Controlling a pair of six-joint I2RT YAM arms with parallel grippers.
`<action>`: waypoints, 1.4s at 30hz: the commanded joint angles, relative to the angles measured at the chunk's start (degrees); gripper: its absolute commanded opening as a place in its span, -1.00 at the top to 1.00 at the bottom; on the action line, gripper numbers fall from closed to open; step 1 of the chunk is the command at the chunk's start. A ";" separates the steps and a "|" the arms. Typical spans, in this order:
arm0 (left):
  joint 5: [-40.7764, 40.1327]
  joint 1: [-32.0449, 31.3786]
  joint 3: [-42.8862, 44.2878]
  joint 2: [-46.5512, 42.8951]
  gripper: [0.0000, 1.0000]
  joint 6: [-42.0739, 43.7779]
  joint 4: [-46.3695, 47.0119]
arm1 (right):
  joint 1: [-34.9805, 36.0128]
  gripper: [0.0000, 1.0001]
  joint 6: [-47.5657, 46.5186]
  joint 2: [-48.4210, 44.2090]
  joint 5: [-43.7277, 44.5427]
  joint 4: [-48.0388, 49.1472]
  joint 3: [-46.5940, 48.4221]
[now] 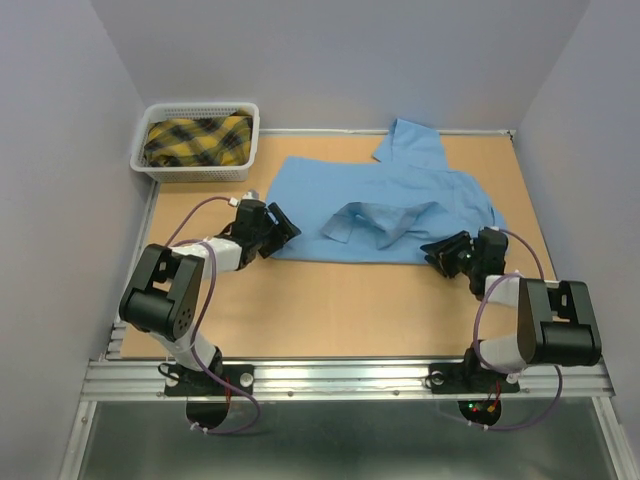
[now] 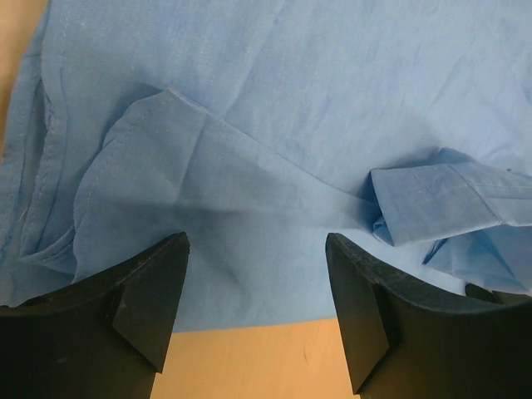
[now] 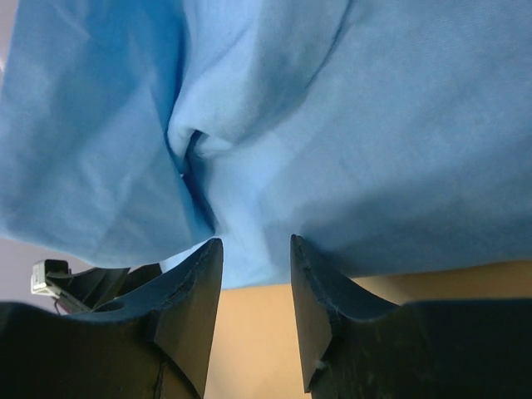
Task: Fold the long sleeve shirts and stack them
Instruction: Fold the shirt
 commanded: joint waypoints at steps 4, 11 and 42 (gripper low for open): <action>-0.54 1.58 -5.00 2.63 -0.57 -3.66 2.83 | -6.85 0.15 -2.72 2.98 4.18 4.67 -3.68; 1.30 3.24 -8.77 2.81 -0.57 -4.98 3.18 | -21.26 0.16 -5.98 1.84 7.42 -4.55 -1.41; -7.48 -13.98 3.17 -8.63 -0.70 27.97 3.25 | -14.50 -0.54 -22.32 -18.20 5.60 -34.62 16.52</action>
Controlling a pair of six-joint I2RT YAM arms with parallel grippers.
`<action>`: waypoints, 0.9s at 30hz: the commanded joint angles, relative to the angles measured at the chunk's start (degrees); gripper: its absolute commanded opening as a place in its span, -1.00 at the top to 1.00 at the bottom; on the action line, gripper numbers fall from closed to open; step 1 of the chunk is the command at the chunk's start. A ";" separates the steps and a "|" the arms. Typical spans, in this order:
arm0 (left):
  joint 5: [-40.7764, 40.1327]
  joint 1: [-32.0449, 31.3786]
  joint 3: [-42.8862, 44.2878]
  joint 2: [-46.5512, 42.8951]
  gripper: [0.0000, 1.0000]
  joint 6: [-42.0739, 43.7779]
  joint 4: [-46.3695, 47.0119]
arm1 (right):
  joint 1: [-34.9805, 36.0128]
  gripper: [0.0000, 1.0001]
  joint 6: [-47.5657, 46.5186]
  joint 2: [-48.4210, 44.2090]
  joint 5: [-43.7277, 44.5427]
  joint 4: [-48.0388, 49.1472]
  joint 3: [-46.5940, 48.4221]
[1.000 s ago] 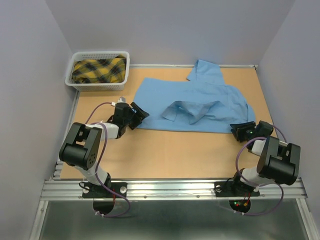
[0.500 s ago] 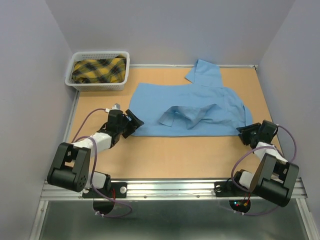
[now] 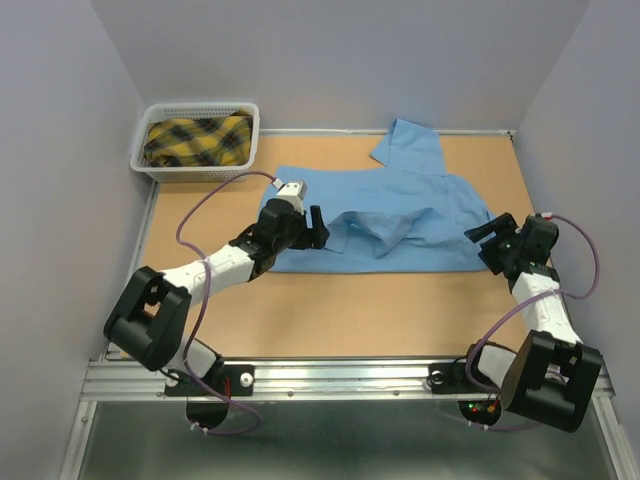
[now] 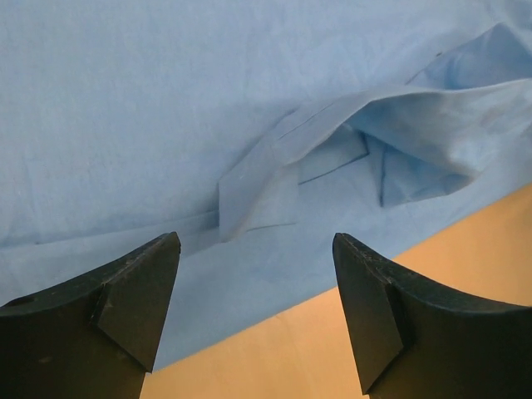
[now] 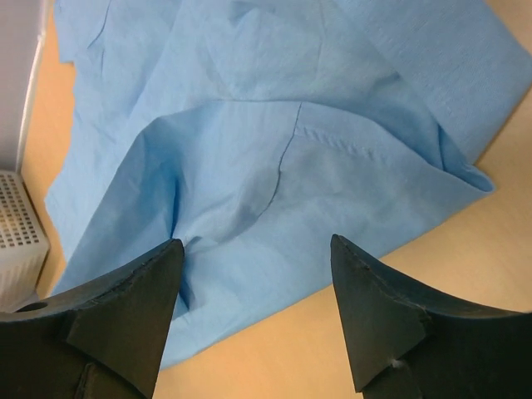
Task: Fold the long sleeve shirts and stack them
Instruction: Fold the shirt
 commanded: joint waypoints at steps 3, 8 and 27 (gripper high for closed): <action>-2.11 -0.93 2.58 6.82 -0.68 5.38 5.94 | 2.16 -0.54 -3.75 -0.34 -3.70 -1.66 4.53; -1.32 -2.52 6.63 13.23 -0.63 8.90 6.12 | 2.78 -0.54 -4.45 -0.08 -4.15 -1.66 4.80; 0.79 -1.91 22.17 13.08 1.00 11.18 -16.02 | 3.30 -0.53 -5.86 1.76 -4.23 -1.66 5.32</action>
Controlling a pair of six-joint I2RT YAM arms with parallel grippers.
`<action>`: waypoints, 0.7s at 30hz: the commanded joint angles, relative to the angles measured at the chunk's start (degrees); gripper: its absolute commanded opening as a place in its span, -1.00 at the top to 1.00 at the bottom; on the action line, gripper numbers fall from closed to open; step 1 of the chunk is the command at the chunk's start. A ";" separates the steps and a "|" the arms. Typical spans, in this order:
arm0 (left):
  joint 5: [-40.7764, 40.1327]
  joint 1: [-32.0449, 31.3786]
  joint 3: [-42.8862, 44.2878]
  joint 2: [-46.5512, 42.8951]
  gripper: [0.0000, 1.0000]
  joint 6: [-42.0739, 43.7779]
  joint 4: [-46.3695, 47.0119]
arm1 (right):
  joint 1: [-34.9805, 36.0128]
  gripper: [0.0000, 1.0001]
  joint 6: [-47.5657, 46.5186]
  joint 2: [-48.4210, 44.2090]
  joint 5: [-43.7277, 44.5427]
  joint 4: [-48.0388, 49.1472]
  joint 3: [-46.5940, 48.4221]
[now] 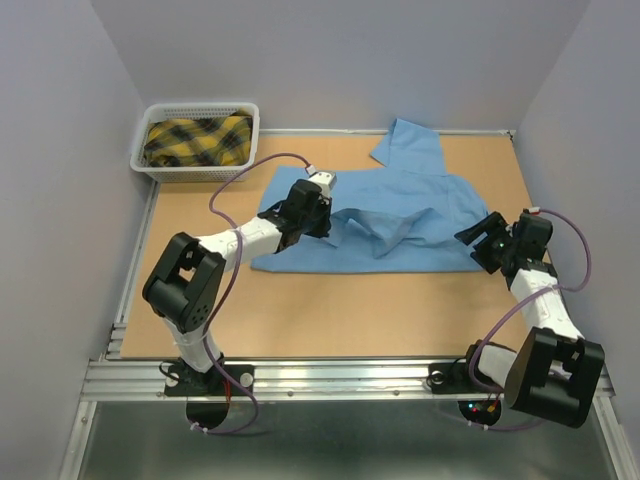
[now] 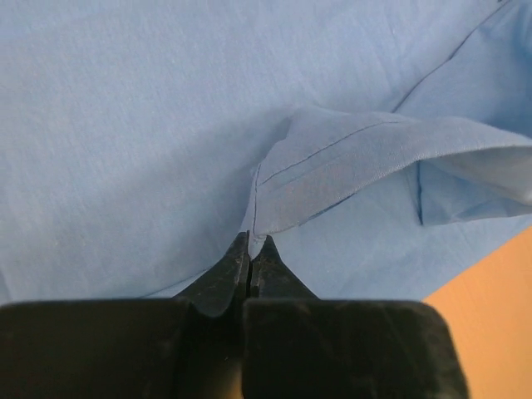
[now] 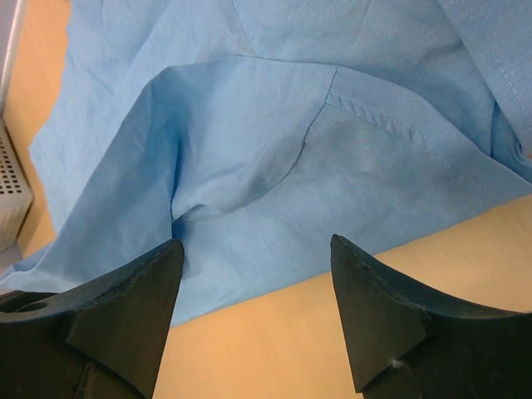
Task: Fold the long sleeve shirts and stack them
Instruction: Fold the shirt
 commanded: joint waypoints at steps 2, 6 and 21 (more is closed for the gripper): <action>0.40 1.16 10.65 -5.75 1.00 2.36 -15.83 | 0.79 -0.53 -1.62 1.96 -0.08 0.39 4.36; -1.70 1.25 17.60 -5.13 1.00 3.85 -25.00 | 1.32 -0.53 -1.97 4.07 -0.17 0.13 5.15; -17.26 1.16 34.83 -0.39 1.00 18.00 -27.56 | 7.91 -0.48 -3.39 9.61 -3.68 -0.66 9.81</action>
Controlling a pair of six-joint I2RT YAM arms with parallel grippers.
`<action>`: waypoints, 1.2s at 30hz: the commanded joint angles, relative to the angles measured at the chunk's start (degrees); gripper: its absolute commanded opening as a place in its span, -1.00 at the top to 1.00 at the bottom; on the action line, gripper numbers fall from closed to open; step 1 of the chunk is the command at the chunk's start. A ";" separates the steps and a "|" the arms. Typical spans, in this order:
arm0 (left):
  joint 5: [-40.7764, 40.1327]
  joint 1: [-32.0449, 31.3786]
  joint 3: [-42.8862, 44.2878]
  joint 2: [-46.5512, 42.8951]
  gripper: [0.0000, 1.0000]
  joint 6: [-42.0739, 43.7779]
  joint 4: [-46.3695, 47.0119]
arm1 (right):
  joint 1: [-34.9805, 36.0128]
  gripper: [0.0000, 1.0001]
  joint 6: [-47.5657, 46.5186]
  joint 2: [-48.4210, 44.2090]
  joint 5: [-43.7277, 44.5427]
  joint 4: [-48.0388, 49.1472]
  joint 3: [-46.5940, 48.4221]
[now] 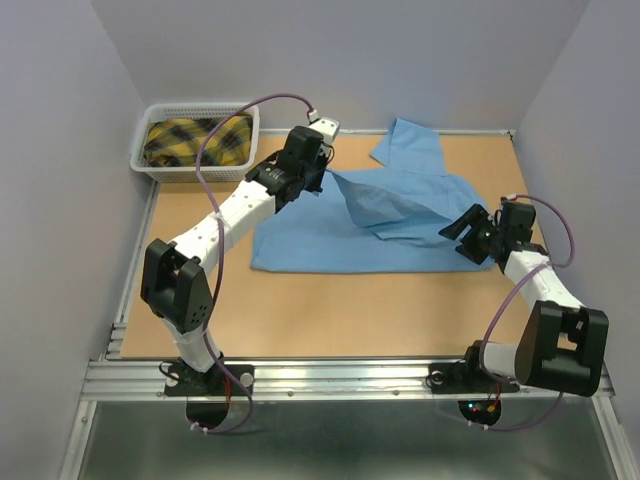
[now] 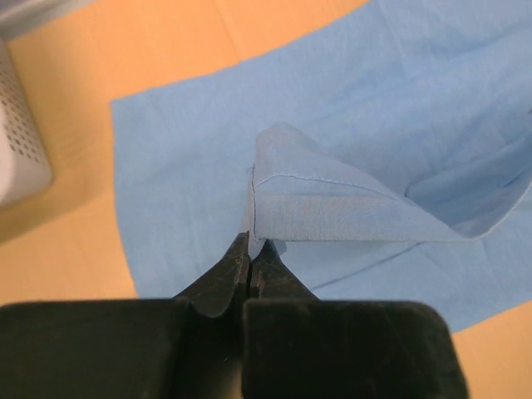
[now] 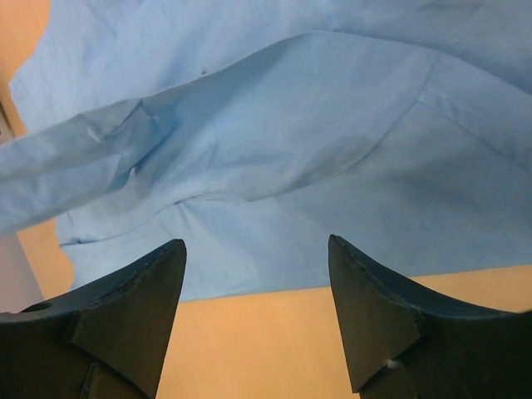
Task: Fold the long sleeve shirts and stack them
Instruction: Fold the shirt
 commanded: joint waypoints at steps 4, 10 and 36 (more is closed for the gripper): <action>-5.82 -0.11 11.96 3.11 1.00 8.48 2.01 | 5.01 -0.47 0.01 3.72 -2.90 2.27 6.78; -5.02 -1.86 16.53 5.40 1.00 12.44 7.46 | 7.91 -0.37 -0.17 7.06 -6.15 4.82 8.19; -2.21 -8.28 23.31 5.85 1.00 18.33 17.14 | 11.70 0.09 15.48 22.53 -7.48 40.15 1.77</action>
